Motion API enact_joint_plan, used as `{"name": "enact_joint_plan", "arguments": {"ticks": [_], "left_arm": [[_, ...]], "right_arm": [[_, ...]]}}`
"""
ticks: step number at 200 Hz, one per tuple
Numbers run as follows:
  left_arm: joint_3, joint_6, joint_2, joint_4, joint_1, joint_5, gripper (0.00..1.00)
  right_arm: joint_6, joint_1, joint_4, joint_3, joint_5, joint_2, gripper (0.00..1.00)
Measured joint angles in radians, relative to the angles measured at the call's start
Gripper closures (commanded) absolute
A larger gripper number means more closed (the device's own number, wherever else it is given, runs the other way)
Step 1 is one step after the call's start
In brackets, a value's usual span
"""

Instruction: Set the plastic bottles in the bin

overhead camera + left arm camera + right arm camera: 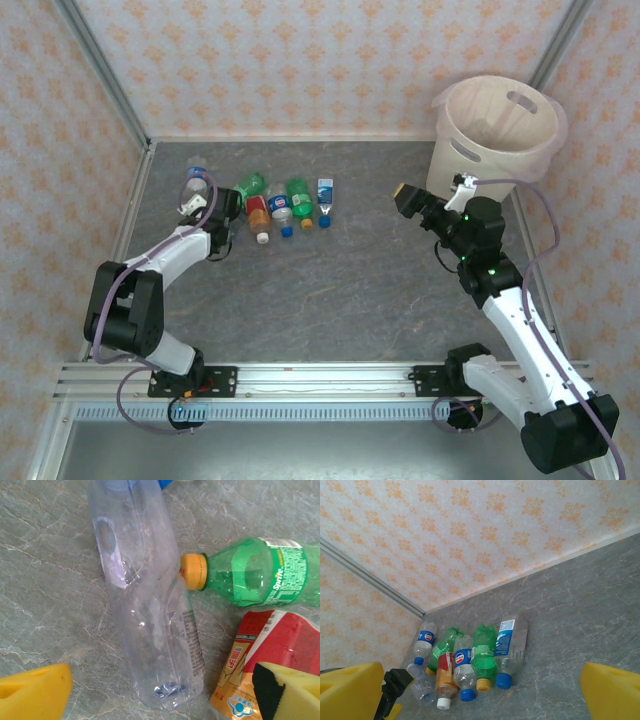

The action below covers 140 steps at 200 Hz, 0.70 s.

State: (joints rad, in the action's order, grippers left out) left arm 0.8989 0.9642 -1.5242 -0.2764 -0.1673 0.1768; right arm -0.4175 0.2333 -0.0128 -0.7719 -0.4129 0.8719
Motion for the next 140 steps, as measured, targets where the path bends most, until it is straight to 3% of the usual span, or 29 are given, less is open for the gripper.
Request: {"name": "enact_joint_plan", "arguments": {"ticks": [140], "left_arm": [[0.064,-0.031,-0.188,0.044,0.039,-0.061,0.14]], "right_arm": [[0.000,0.000,0.000,0.000,0.001,0.000,0.00]]}}
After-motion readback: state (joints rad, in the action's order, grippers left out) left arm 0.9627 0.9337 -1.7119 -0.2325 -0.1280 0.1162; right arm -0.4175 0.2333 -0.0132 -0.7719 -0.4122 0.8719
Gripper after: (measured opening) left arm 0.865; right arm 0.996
